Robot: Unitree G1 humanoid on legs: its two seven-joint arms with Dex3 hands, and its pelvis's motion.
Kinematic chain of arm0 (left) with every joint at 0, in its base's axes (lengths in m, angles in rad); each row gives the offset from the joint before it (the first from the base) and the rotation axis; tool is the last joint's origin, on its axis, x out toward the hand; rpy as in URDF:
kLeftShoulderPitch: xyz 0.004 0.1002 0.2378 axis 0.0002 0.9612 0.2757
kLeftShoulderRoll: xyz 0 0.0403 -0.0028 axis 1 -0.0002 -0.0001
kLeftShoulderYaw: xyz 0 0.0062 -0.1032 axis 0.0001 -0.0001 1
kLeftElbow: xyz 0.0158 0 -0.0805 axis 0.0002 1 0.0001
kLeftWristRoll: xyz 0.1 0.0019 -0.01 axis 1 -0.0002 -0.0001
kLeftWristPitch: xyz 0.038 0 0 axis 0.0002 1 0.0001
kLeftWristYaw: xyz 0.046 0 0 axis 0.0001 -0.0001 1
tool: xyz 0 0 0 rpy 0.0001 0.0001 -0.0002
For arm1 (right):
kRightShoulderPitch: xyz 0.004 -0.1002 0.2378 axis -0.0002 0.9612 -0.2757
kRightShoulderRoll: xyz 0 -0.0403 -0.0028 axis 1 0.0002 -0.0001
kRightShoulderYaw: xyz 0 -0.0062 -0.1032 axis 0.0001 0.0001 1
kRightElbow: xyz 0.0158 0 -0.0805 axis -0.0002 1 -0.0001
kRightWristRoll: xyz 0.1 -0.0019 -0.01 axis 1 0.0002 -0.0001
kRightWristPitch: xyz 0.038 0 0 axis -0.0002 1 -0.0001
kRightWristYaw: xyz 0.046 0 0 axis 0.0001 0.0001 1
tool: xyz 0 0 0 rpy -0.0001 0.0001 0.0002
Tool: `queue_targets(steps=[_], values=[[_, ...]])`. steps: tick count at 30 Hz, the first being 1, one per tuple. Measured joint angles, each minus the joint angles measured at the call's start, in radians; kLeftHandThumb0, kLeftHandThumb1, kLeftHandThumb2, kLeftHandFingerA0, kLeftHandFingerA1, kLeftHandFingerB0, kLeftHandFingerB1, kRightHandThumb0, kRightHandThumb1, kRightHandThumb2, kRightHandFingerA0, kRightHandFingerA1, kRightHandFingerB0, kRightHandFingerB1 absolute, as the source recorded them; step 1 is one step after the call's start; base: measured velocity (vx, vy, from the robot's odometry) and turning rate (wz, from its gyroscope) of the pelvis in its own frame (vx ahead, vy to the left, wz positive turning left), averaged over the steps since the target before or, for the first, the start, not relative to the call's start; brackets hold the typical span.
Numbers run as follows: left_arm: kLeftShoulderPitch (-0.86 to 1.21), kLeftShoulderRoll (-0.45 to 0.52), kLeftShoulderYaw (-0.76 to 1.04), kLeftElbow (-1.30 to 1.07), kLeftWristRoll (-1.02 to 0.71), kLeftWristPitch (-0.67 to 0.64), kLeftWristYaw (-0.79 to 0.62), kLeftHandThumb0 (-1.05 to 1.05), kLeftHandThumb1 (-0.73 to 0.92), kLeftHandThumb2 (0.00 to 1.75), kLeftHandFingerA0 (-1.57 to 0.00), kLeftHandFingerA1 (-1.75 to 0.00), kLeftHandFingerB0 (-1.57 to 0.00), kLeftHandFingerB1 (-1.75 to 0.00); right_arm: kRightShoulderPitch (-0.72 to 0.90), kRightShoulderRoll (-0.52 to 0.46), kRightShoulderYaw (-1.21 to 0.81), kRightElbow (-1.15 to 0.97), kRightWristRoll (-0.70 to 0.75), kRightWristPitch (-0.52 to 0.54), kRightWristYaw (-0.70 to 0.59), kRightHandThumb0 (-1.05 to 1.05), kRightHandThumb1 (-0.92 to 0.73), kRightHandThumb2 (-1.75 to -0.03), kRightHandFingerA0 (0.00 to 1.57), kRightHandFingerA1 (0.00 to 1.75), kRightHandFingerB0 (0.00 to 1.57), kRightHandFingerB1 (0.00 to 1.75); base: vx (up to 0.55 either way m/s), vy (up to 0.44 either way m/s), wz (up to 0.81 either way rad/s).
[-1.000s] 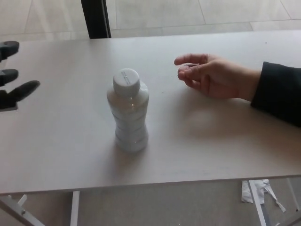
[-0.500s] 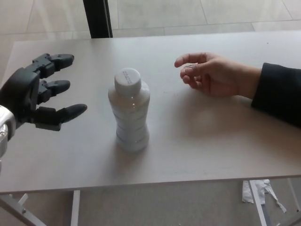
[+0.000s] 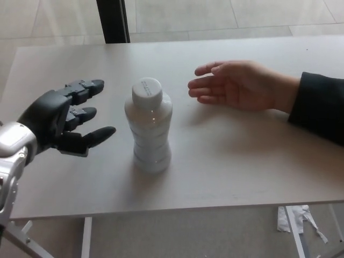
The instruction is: Pick up a bottle and hand it
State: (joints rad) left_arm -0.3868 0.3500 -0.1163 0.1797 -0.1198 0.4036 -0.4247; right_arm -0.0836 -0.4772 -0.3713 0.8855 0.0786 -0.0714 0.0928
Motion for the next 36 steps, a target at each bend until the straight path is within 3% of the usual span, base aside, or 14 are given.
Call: queue_targets(steps=[2,3,14,15,16,20,21,22,27,28,29,30,33,36], values=[[-0.003,-0.030,-0.013,0.002,0.002,0.000,0.002,-0.79,0.43,0.89,0.00,-0.23,-0.01,-0.06,-0.003,0.000,0.001,-0.001,0.000,0.001,-0.002,-0.63,-0.39,-0.90,1.27,1.27,0.43,0.69,0.00,0.000,0.00],[-0.003,-0.038,-0.016,0.003,0.003,0.000,0.003,-0.76,0.41,0.90,-0.01,-0.32,-0.05,-0.12,-0.003,0.000,0.001,-0.002,0.000,0.001,-0.003,-0.71,-0.54,-0.57,1.19,1.29,0.41,0.63,0.00,0.000,0.00],[0.064,-0.139,-0.059,-0.017,0.028,-0.008,0.034,-0.81,0.44,0.91,0.00,-0.22,-0.09,-0.08,-0.018,0.000,0.011,0.002,-0.004,0.017,-0.021,-0.74,-0.55,-0.57,1.18,1.47,0.38,0.63,0.00,0.000,0.00],[0.069,-0.143,-0.057,-0.018,0.028,-0.012,0.035,-0.81,0.44,0.92,0.00,-0.24,-0.09,-0.09,-0.018,0.000,0.012,0.002,-0.004,0.017,-0.021,-0.77,-0.43,-0.84,1.21,1.40,0.40,0.67,0.00,0.000,0.00],[0.076,-0.147,-0.056,-0.019,0.029,-0.019,0.036,-0.81,0.44,0.92,0.00,-0.24,-0.07,-0.10,-0.019,0.000,0.012,0.002,-0.004,0.018,-0.021,-0.74,-0.55,-0.57,1.18,1.45,0.39,0.63,0.00,0.000,0.00],[0.086,-0.148,-0.054,-0.016,0.032,-0.041,0.038,-0.82,0.45,0.91,0.00,-0.22,-0.03,-0.07,-0.023,0.000,0.012,0.006,-0.004,0.020,-0.021,-0.73,-0.55,-0.57,1.16,1.49,0.39,0.64,0.00,0.000,0.00],[0.087,-0.148,-0.054,-0.015,0.033,-0.045,0.038,-0.90,0.44,0.67,0.00,-0.27,0.00,-0.25,-0.024,0.000,0.012,0.007,-0.004,0.020,-0.021,-0.72,-0.55,-0.57,1.17,1.48,0.39,0.64,0.00,0.000,0.00],[0.088,-0.148,-0.054,-0.013,0.033,-0.049,0.038,-0.77,0.41,0.89,0.00,-0.17,0.00,-0.09,-0.025,0.000,0.012,0.007,-0.004,0.020,-0.021,-0.73,-0.55,-0.57,1.23,1.42,0.39,0.67,0.00,0.000,0.00],[0.089,-0.163,-0.057,-0.006,0.041,-0.066,0.050,-1.01,0.57,0.96,0.00,-0.07,0.00,0.00,-0.025,0.000,0.012,0.005,-0.003,0.024,-0.021,-0.73,-0.55,-0.57,1.19,1.45,0.39,0.68,0.00,0.000,0.00],[0.089,-0.171,-0.061,-0.006,0.048,-0.070,0.062,-0.86,0.57,0.58,0.00,0.00,0.00,0.00,-0.026,0.000,0.012,0.005,-0.003,0.024,-0.021,-0.75,-0.55,-0.58,1.22,1.45,0.39,0.68,0.00,0.000,0.00],[0.089,-0.183,-0.065,-0.008,0.059,-0.071,0.078,-1.03,0.57,0.93,0.00,-0.09,0.00,-0.01,-0.026,0.000,0.012,0.005,-0.004,0.024,-0.021,-0.75,-0.55,-0.58,1.21,1.45,0.39,0.68,0.00,0.000,0.00],[0.089,-0.196,-0.068,-0.010,0.066,-0.071,0.093,-0.99,0.55,0.93,0.00,-0.11,0.00,-0.05,-0.026,0.000,0.012,0.005,-0.004,0.025,-0.021,-0.79,-0.44,-0.83,1.25,1.40,0.39,0.69,0.00,0.000,0.00],[0.089,-0.243,-0.074,-0.015,0.085,-0.066,0.139,-1.04,0.59,0.92,0.00,-0.07,0.00,0.00,-0.027,0.000,0.012,0.005,-0.004,0.026,-0.021,-0.77,-0.43,-0.84,1.27,1.40,0.38,0.68,0.00,0.000,0.00],[0.089,-0.286,-0.079,-0.018,0.105,-0.063,0.182,-0.78,0.46,0.73,-0.02,-0.39,0.00,0.00,-0.028,0.000,0.012,0.005,-0.004,0.027,-0.021,-0.80,-0.44,-0.83,1.23,1.41,0.42,0.69,0.00,0.000,0.00]])
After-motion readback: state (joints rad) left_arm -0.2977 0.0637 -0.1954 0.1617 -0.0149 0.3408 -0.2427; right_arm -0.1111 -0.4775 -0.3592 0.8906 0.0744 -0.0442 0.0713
